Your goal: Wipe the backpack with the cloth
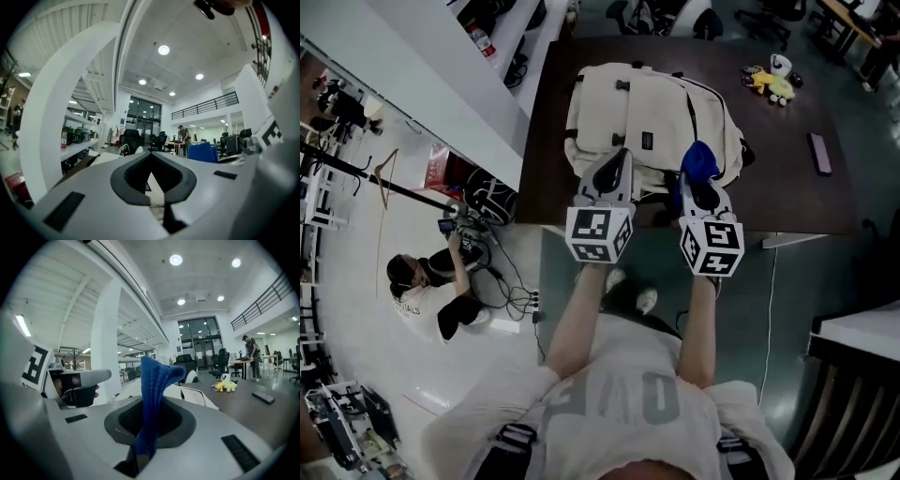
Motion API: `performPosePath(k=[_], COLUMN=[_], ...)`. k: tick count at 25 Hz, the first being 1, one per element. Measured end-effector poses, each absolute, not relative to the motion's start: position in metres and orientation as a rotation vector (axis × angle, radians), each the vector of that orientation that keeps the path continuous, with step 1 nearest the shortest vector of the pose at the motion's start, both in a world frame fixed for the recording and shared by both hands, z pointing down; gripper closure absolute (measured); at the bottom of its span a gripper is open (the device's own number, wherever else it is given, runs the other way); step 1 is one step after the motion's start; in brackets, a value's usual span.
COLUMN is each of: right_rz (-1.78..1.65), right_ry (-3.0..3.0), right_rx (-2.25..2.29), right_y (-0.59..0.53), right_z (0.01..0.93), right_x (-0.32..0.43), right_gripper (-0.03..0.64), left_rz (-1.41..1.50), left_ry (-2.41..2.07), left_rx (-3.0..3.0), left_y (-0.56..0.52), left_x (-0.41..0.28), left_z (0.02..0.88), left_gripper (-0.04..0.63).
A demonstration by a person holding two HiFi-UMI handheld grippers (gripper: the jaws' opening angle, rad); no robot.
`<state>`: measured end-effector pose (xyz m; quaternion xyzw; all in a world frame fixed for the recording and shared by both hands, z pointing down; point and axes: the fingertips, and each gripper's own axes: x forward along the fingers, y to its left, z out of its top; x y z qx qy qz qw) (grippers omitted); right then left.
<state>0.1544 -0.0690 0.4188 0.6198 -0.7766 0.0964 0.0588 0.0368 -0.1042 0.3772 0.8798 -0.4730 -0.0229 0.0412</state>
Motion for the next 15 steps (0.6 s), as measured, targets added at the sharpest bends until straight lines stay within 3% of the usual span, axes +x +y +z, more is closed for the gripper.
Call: performPosePath(k=[15], right_rz=[0.17], right_ry=[-2.515], right_rx=[1.852], right_y=[0.071], right_z=[0.365], right_x=[0.109], right_gripper=[0.578], left_rz=[-0.232], left_ry=[-1.464], left_rx=[2.745], left_y=[0.048], left_x=[-0.014], left_z=[0.337], left_gripper=[0.592])
